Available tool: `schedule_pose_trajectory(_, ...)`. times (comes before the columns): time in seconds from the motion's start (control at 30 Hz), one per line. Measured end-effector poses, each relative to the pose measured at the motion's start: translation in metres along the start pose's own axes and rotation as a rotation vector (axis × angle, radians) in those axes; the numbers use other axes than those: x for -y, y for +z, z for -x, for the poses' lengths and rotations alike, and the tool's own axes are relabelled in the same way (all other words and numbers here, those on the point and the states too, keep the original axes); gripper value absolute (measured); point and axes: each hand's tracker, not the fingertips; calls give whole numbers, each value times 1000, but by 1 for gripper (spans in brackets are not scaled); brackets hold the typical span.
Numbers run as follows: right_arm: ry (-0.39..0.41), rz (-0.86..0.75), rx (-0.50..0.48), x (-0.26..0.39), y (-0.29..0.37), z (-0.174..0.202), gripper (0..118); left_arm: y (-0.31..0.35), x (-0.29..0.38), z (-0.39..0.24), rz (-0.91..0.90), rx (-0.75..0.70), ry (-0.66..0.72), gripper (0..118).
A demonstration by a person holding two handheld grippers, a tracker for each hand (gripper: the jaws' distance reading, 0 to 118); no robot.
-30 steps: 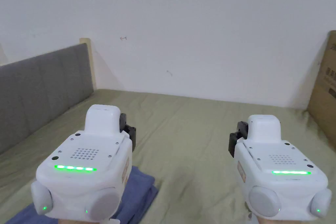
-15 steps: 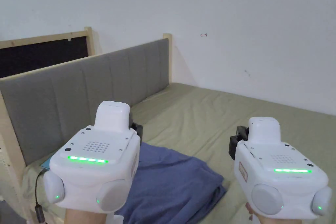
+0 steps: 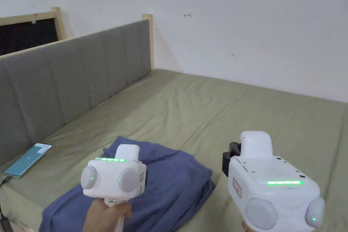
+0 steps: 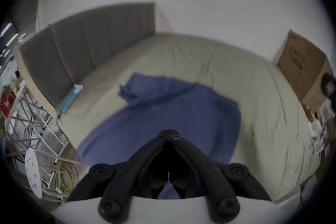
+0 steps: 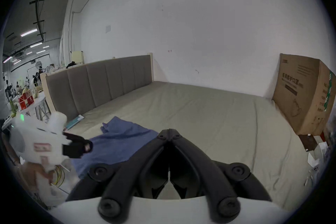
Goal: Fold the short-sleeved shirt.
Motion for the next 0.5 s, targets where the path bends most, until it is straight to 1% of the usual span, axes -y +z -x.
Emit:
schedule_pose_trajectory(0.07, -15, 30, 15, 5, -8, -8, 0, -27, 5, -8, 83, 62, 5, 2)
schedule_pose_trajectory(0.13, -37, 57, 22, 8, -16, -15, 0, -49, 7, -11, 141, 95, 33, 42)
schedule_pose_trajectory(0.17, -44, 65, 27, 9, -18, -19, 0, -58, 9, -13, 163, 90, 49, 65)
schedule_pose_trajectory(0.2, -50, 72, 30, 11, -20, -23, 0, -63, 13, -18, 158, 80, 53, 93)
schedule_pose_trajectory(0.23, -55, 85, 23, 13, -23, -26, 0, -69, 15, -20, 164, 76, 52, 109)
schedule_pose_trajectory(0.27, -61, 103, 5, 15, -27, -29, 0, -74, 16, -22, 167, 72, 55, 117)
schedule_pose_trajectory(0.33, -55, 121, 11, 20, -33, -29, 0, -81, 21, -29, 161, 56, 53, 118)
schedule_pose_trajectory(0.43, -51, 153, 5, 28, -41, -26, 0, -104, 25, -35, 285, 52, 62, 117)
schedule_pose_trajectory(0.47, -54, 161, -2, 30, -43, -26, 0, -108, 31, -36, 304, 48, 76, 115)
schedule_pose_trajectory(0.5, -55, 168, -8, 31, -44, -25, 0, -109, 33, -38, 290, 19, 56, 113)
